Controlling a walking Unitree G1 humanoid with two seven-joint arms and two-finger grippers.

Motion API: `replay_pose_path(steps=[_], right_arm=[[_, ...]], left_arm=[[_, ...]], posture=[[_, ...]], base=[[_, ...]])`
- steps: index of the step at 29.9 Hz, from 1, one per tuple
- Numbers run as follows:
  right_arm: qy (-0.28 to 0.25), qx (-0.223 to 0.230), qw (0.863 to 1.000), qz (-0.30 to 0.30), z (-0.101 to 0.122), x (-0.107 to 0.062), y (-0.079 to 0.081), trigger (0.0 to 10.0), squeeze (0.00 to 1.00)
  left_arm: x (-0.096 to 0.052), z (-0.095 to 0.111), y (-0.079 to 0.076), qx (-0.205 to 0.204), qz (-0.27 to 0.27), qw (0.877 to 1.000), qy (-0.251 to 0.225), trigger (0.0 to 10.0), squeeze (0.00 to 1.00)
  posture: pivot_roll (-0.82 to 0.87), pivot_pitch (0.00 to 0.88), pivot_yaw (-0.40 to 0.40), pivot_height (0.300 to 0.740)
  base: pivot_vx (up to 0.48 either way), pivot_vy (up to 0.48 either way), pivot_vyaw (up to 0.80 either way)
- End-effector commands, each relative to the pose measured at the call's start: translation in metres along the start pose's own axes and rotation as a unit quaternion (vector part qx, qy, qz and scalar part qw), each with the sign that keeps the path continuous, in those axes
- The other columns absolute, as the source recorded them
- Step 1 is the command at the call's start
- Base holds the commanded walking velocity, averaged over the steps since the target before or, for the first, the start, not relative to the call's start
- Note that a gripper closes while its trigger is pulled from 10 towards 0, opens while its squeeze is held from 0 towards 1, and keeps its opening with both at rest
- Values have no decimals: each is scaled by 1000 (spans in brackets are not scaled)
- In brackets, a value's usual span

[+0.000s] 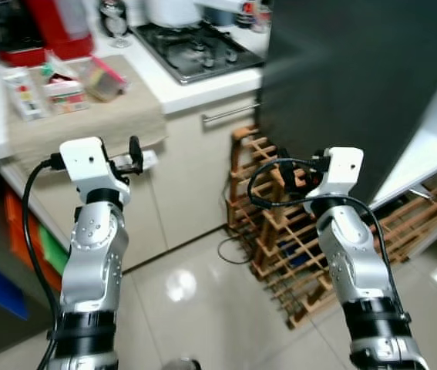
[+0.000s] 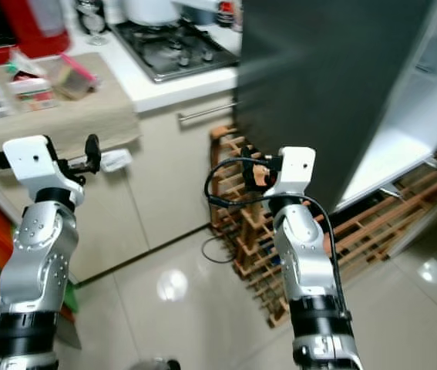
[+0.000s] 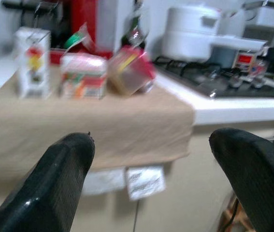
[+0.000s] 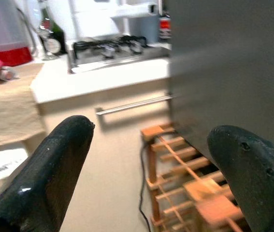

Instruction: Restocking fridge

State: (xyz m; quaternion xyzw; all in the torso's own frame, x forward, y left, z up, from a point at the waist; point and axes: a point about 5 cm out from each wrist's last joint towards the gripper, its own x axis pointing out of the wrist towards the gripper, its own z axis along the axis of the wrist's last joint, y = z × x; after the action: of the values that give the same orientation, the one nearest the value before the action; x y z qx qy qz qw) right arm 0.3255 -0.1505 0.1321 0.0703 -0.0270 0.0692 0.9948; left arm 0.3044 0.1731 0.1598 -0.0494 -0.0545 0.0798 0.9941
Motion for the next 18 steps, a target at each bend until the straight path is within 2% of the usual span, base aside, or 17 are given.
replay_pose_path(steps=[1,5,10,14,16,18], right_arm=[[-7,-2,1000,8,3,3,5,10000,0],[-16,0,1000,9,5,4,6,10000,0],[-15,0,1000,12,5,4,6,10000,0],[-16,-2,1000,15,5,4,6,10000,0],[-17,-4,1000,16,6,4,6,10000,0],[-19,-9,1000,18,6,3,6,10000,0]], left_arm=[[-1,-3,6,6,18,1000,12,10000,0],[-1,-8,1,7,25,999,24,10000,0],[5,-3,-6,27,18,999,13,10000,0],[12,4,-9,16,14,1000,0,10000,0],[15,6,-10,24,13,1000,-1,10000,0],[19,7,-10,25,13,1000,0,10000,0]], posture=[[-46,0,-5,736],[-46,0,-8,736],[-44,0,-11,736],[-44,0,-11,736],[-51,0,-13,736],[-61,0,-11,736]], base=[[0,-480,613],[0,-480,608],[0,-480,601],[0,0,600],[0,0,597],[0,-461,594]])
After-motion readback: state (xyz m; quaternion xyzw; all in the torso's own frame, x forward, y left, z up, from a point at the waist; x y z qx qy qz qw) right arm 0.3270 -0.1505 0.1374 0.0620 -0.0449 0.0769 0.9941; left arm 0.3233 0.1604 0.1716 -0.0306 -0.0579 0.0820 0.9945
